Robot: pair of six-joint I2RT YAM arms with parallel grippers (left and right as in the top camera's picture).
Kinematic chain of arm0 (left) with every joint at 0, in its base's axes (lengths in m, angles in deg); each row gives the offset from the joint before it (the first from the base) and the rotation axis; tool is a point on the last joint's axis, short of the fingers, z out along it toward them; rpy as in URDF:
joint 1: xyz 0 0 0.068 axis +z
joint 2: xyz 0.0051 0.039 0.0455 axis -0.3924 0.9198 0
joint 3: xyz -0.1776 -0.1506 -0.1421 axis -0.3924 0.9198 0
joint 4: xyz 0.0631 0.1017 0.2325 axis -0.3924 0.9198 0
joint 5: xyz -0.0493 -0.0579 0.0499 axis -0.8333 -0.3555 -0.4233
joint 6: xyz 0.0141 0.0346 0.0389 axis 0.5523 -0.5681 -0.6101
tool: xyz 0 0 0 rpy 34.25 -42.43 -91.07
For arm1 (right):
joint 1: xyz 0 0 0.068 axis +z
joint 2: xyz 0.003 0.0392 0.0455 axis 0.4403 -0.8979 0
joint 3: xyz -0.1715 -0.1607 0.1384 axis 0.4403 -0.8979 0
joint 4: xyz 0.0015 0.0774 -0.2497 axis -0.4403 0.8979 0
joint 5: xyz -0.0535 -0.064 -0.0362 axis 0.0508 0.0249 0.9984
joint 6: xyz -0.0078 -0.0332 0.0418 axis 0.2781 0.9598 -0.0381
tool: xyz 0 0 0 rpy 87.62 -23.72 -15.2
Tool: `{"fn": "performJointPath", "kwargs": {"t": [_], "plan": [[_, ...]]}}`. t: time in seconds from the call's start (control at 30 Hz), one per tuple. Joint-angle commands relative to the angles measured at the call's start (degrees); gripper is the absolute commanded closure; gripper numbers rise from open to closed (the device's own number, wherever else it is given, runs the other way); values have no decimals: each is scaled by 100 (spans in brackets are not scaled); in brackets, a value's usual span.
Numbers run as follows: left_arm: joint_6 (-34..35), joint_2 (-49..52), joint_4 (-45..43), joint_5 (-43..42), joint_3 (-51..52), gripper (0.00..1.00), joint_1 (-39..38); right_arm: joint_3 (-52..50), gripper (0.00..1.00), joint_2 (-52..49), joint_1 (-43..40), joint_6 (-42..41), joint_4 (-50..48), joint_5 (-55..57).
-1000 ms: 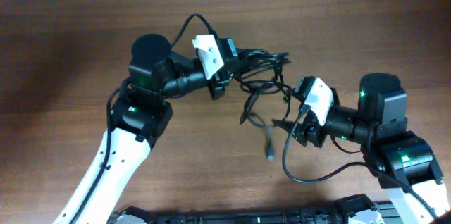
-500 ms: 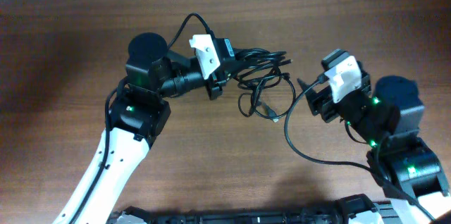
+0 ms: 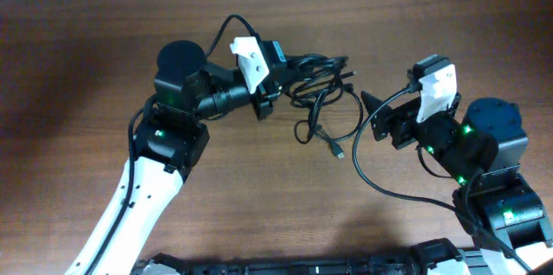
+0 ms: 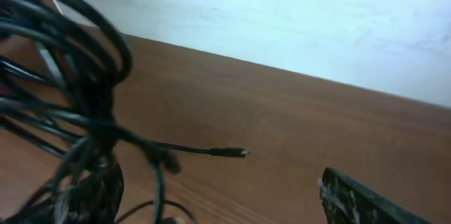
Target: Untangle cables
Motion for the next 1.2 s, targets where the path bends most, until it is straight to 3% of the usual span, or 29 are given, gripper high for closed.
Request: {"fn": "performJointPath", "kwargs": {"t": [0.0,0.13,0.43,0.93,1.17], "plan": [[535,-114,-33,334,-20,100,28,125,12,28,46,-890,-9,-127],[743,-114,-35,212,-20,100,15,125,1,28,46,-1145,-44,-127],[743,-116,-35,140,-20,100,-280,125,1,26,46,-1880,-42,-164],[737,-116,74,-199,-20,100,-284,125,1,24,46,-1827,299,-153],[669,-114,72,-210,-20,100,-326,125,1,24,46,-1829,20,-1095]]}}
